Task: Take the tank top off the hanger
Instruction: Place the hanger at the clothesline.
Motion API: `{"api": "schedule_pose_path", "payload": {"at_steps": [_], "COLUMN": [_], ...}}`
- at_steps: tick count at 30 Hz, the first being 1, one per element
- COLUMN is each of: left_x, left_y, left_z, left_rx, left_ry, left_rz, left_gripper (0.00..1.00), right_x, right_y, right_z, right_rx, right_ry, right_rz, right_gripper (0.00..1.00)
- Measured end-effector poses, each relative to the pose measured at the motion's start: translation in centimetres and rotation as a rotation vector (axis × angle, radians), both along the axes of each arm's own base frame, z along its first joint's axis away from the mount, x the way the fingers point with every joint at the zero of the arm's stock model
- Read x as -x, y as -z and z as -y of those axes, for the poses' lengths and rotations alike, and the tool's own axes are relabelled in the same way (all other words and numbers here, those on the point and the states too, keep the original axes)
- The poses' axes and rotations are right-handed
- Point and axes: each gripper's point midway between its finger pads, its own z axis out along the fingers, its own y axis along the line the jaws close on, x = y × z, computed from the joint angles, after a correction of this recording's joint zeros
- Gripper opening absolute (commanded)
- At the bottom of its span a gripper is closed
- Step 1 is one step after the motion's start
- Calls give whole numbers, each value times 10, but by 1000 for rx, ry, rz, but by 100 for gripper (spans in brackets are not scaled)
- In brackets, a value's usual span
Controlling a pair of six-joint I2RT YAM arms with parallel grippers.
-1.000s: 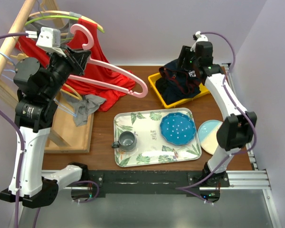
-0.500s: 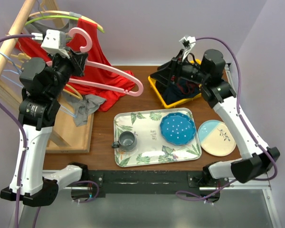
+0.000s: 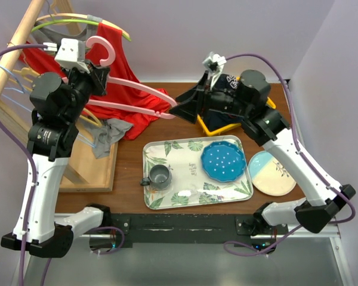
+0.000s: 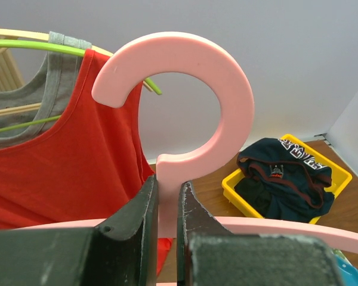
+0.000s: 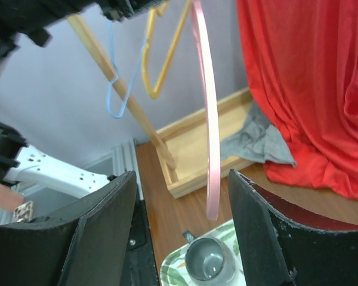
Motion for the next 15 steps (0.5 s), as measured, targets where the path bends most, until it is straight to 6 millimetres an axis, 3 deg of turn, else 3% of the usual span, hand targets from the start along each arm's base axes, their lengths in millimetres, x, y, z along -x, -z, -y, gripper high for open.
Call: {"api": "schedule_pose_path", "payload": {"at_steps": [4,7,8,9,14,15], "left_x": [-2,-2,-1,-1,0,1], "left_y": [3,2,1,0,-5,-6], "left_z": [-1,-1,0,0,0,0], "left_rx": [1,8,11,13,24,25], "left_ry": [-6,-6,-6,-6,-5,-2], "left_rz": [-5,0,4,7,24,26], "left_gripper": [0,0,0,0,0,14], "right_x": [-13,-20,-21,-22,-18,-17], "right_y": [23,36,37,38,31,31], "right_z": [-13,-15,-15,-14,-15,-16], "right_rx": [88,134,140,143,127,120], "right_ry": [72,105,110,118,109,106], "right_rz": [-18,-21,-18,-11,44,59], "right_gripper": [55,28,6,0,0,0]}}
